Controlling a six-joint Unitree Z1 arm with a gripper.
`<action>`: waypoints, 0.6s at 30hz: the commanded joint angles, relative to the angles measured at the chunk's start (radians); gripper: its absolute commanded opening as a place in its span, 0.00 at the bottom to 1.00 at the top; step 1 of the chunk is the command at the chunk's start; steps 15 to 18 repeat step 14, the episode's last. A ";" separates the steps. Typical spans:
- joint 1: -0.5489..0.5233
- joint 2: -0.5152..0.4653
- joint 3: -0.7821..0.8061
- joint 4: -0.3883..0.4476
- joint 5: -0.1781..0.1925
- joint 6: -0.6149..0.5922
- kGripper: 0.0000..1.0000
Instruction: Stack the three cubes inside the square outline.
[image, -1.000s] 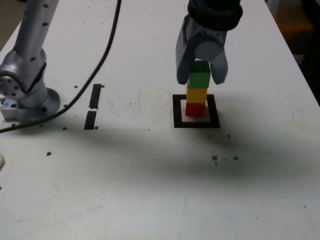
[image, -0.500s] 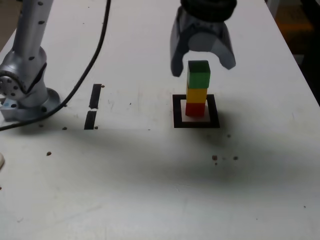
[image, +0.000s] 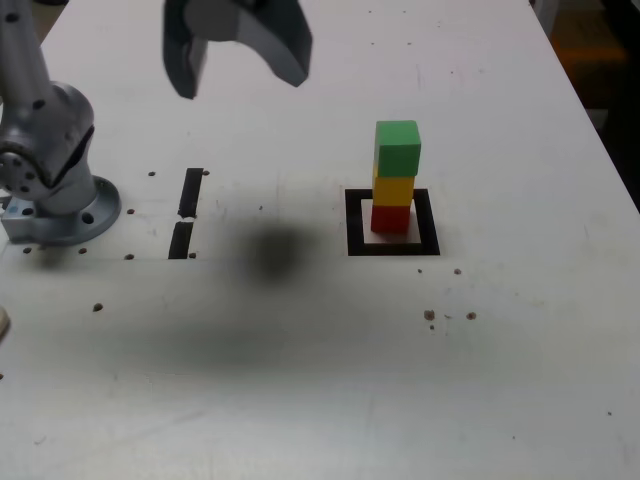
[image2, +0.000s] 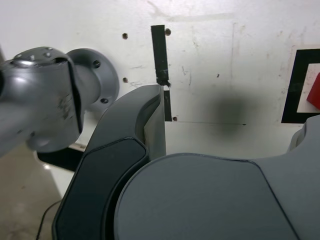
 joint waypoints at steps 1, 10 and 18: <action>0.000 -0.040 0.207 -0.069 -0.003 0.005 1.00; 0.002 -0.065 0.602 -0.387 -0.010 0.086 1.00; 0.003 -0.079 0.643 -0.397 0.028 0.091 0.99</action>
